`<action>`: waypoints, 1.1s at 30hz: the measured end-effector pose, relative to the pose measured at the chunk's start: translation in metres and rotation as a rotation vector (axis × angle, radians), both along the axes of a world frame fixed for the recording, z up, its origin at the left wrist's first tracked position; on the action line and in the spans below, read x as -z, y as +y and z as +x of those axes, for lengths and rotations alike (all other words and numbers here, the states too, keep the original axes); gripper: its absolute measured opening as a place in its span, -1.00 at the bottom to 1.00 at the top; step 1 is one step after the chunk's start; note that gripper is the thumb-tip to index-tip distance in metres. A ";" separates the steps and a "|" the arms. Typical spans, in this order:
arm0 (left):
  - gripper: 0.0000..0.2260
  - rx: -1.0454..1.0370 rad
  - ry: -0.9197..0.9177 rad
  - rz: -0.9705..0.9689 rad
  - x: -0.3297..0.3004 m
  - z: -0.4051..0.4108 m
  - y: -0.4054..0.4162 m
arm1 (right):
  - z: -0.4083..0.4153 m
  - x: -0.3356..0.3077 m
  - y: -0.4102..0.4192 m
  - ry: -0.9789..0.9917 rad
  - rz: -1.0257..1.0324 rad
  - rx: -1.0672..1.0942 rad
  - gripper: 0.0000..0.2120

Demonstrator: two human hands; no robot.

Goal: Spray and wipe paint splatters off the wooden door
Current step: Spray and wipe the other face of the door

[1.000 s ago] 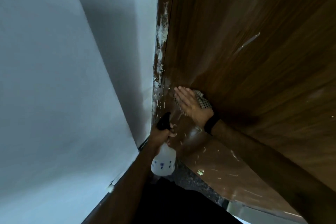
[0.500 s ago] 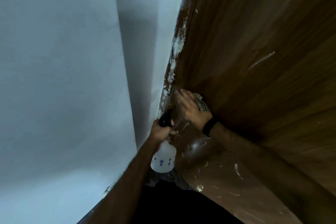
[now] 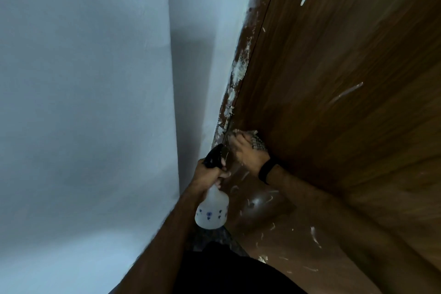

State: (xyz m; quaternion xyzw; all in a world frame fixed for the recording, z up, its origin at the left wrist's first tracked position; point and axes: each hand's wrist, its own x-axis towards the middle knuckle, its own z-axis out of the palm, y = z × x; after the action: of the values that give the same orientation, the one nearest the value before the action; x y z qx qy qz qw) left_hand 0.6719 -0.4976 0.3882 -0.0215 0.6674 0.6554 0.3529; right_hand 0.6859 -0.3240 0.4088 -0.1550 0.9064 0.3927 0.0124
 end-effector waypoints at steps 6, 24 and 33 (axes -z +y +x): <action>-0.75 -0.047 -0.059 0.040 0.002 0.000 0.001 | -0.022 -0.021 0.006 0.248 0.009 -0.022 -0.44; -0.77 -0.028 0.129 0.169 -0.075 -0.039 0.007 | 0.002 -0.081 0.012 0.657 -0.275 0.036 -0.50; -0.78 -0.029 0.222 0.229 -0.130 -0.048 0.017 | -0.013 -0.124 0.004 0.785 -0.324 0.006 -0.53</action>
State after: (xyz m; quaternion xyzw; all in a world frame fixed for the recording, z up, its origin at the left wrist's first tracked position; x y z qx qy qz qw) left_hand 0.6237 -0.4802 0.5185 0.0817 0.6230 0.7305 0.2675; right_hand 0.6726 -0.3198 0.5325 0.0090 0.8928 0.2745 -0.3571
